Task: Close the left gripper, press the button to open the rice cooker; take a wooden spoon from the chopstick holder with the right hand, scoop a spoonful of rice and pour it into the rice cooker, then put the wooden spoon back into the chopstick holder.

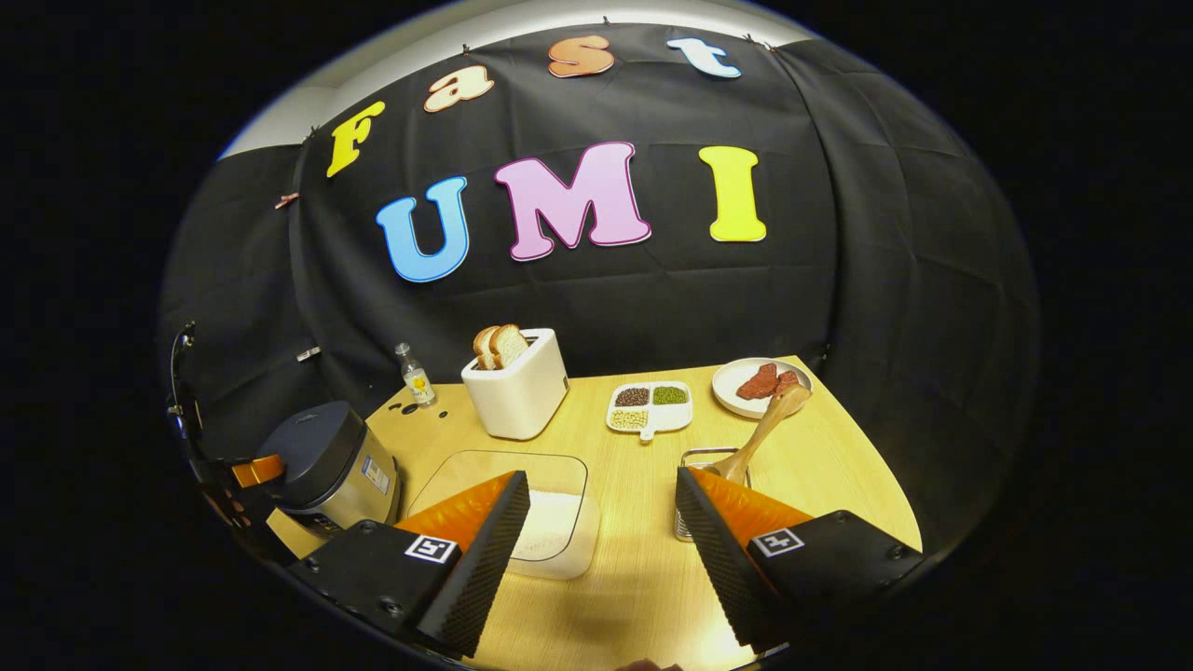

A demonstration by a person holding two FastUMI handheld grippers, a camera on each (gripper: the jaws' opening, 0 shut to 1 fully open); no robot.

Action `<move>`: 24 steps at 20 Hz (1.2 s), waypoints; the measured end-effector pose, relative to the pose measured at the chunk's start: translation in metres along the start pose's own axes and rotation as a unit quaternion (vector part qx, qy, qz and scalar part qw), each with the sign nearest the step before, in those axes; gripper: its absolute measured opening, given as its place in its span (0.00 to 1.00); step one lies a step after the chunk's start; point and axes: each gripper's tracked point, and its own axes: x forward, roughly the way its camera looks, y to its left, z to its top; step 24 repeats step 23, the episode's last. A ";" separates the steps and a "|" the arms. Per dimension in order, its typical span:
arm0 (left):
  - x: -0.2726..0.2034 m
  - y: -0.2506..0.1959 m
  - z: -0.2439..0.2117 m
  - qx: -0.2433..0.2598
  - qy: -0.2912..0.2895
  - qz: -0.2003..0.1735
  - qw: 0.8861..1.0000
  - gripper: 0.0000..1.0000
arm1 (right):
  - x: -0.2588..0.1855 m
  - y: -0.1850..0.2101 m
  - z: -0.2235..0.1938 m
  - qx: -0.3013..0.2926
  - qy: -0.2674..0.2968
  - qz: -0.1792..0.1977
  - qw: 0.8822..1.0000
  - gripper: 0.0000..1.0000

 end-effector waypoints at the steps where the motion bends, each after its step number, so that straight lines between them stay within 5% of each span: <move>1: 0.001 0.000 0.002 0.002 -0.002 -0.001 1.000 1.00 | -0.001 -0.002 0.000 0.000 -0.001 0.001 1.000 0.99; 6: -0.031 -0.008 0.037 -0.011 -0.077 -0.021 0.997 0.96 | -0.004 -0.020 0.013 -0.012 -0.023 -0.007 1.000 0.99; 11: -0.112 -0.068 0.117 0.038 -0.211 -0.069 0.974 0.95 | -0.023 -0.026 0.059 -0.054 -0.092 -0.006 0.994 0.99; 17: -0.174 -0.125 0.110 0.037 -0.228 -0.166 0.959 0.94 | -0.086 -0.013 0.079 -0.056 -0.148 -0.030 0.987 0.98; 24: -0.222 -0.121 0.077 0.014 -0.231 -0.204 0.951 0.96 | -0.138 -0.002 0.054 -0.055 -0.151 -0.065 0.985 0.98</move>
